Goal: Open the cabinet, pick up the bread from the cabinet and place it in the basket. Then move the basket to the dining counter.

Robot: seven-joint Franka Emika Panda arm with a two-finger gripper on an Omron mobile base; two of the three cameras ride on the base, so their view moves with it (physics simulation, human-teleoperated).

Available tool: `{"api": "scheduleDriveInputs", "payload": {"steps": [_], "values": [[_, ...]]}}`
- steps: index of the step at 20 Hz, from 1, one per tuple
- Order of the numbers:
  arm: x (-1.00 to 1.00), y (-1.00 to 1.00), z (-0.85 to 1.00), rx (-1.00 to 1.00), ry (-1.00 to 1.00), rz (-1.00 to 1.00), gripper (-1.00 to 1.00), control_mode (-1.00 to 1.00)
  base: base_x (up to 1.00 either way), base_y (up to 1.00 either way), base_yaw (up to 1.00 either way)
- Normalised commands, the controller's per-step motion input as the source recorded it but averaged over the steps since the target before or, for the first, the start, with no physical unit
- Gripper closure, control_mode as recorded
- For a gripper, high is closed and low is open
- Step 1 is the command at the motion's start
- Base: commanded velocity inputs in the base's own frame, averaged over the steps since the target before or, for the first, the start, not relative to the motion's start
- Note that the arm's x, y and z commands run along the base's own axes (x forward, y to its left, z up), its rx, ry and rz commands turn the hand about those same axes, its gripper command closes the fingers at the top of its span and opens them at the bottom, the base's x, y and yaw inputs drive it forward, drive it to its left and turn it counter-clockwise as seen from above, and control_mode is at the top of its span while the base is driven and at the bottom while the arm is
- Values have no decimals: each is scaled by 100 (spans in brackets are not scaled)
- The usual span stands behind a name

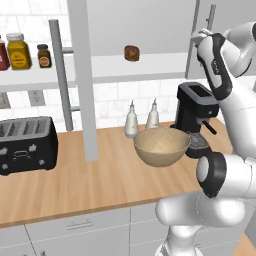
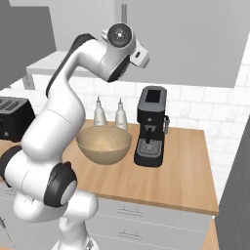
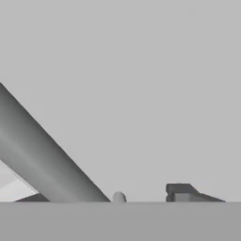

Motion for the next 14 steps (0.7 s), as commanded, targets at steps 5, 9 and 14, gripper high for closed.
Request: {"api": "scheduleDriveInputs", "payload": {"steps": [5, 9, 14], "values": [[18, 0, 13, 7, -14, -3, 100, -100, 0, 0, 0], [-42, -4, 44, 2, -1, 0, 100, -100, 0, 0, 0], [-100, -48, 33, 1, -5, 0, 100, -100, 0, 0, 0]]}}
